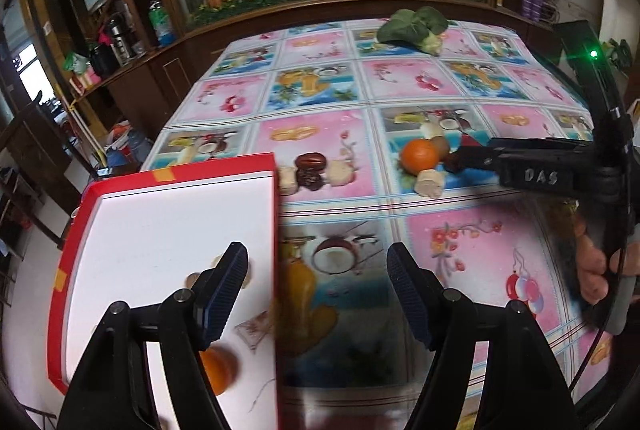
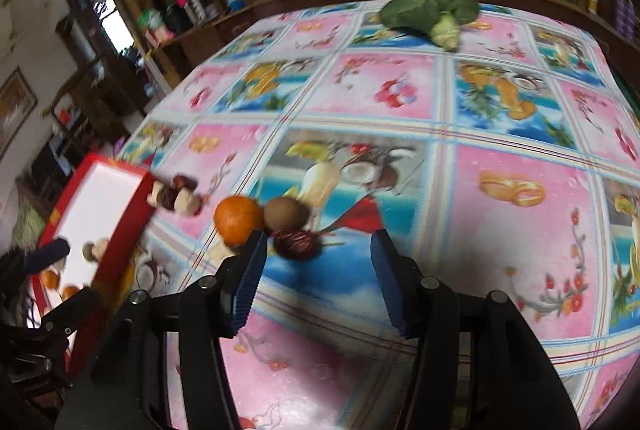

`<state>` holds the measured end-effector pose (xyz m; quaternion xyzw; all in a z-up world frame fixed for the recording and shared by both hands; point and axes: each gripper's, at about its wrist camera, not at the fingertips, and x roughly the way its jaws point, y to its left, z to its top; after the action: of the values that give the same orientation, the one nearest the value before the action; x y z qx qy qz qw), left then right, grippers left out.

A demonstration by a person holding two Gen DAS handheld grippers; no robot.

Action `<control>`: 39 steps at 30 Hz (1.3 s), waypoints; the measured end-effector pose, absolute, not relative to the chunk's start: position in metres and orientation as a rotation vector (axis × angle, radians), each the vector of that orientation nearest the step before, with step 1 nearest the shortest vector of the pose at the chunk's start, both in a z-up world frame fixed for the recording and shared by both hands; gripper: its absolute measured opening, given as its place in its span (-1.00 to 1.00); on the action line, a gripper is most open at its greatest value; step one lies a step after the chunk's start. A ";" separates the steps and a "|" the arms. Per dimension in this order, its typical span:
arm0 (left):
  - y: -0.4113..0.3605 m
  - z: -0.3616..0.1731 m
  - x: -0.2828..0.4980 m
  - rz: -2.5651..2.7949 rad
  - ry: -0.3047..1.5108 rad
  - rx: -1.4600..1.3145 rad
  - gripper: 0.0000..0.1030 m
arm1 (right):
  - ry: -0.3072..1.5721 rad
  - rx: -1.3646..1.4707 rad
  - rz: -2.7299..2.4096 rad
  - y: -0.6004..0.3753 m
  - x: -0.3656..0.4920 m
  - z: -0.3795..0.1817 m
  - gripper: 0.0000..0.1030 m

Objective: Organize fruits
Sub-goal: 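Move both open grippers back toward the dates and pastries, then grasp a red date with the right gripper while the left gripper grasps a beige pastry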

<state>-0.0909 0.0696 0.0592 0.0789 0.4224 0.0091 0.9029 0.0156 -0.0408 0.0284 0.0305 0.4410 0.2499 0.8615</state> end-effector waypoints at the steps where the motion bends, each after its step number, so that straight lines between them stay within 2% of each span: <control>1: 0.068 0.058 -0.090 0.018 0.877 0.167 0.40 | 0.923 0.048 0.527 -0.037 0.014 0.027 0.09; 9: 0.063 0.055 -0.082 -0.019 0.900 0.148 0.40 | 0.899 -0.080 0.489 -0.014 0.012 0.018 0.02; 12: 0.055 0.055 -0.077 -0.041 0.909 0.154 0.40 | 0.887 -0.135 0.464 -0.008 0.011 0.018 -0.24; 13: 0.052 0.055 -0.076 -0.050 0.911 0.156 0.40 | 0.883 -0.154 0.450 -0.007 0.011 0.018 -0.42; 17: 0.043 0.053 -0.066 -0.076 0.929 0.156 0.40 | 0.898 -0.132 0.452 -0.014 0.016 0.021 -0.43; 25: 0.014 0.036 -0.037 -0.129 0.982 0.133 0.40 | 0.965 0.153 0.329 -0.076 0.041 0.032 -0.43; 30: 0.007 0.027 -0.023 -0.144 1.000 0.091 0.39 | 0.970 0.196 0.321 -0.080 0.041 0.034 -0.43; 32: 0.005 0.025 -0.021 -0.136 0.998 0.091 0.32 | 0.966 0.209 0.333 -0.080 0.040 0.036 -0.43; 36: 0.005 0.019 -0.015 -0.138 1.015 0.074 -0.10 | 0.957 0.215 0.328 -0.080 0.039 0.038 -0.42; 38: 0.004 0.019 -0.013 -0.140 1.011 0.070 -0.16 | 0.962 0.221 0.333 -0.080 0.039 0.038 -0.42; 39: 0.004 0.019 -0.013 -0.148 1.009 0.067 -0.26 | 0.965 0.221 0.338 -0.080 0.039 0.037 -0.42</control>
<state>-0.0131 0.0039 0.0187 0.0321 0.4829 -0.0706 0.8722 0.0395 -0.0796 0.0372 0.1055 0.4609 0.1615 0.8662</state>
